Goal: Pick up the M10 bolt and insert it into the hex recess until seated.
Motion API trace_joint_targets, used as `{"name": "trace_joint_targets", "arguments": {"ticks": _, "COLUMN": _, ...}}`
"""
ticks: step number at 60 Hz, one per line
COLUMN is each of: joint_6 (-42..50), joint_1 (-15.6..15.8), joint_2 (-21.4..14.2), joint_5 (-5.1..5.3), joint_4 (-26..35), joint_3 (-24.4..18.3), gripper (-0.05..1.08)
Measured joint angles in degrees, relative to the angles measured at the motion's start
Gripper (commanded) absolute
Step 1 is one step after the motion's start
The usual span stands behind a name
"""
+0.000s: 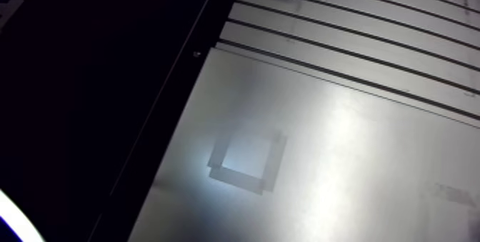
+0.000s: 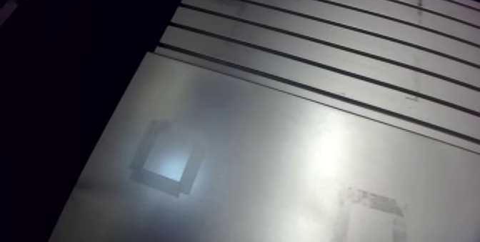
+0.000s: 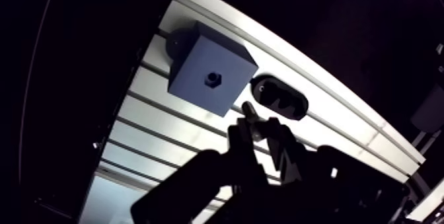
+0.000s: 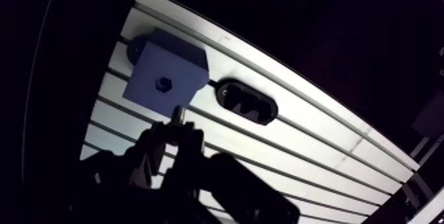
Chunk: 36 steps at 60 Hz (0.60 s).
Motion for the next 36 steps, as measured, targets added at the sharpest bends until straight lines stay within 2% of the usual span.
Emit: {"name": "trace_joint_targets", "arguments": {"ticks": 36, "joint_6": 0.3, "joint_1": 0.2, "joint_2": 0.1, "joint_5": 0.13, "joint_4": -0.5, "joint_3": 1.1, "gripper": 1.03}}
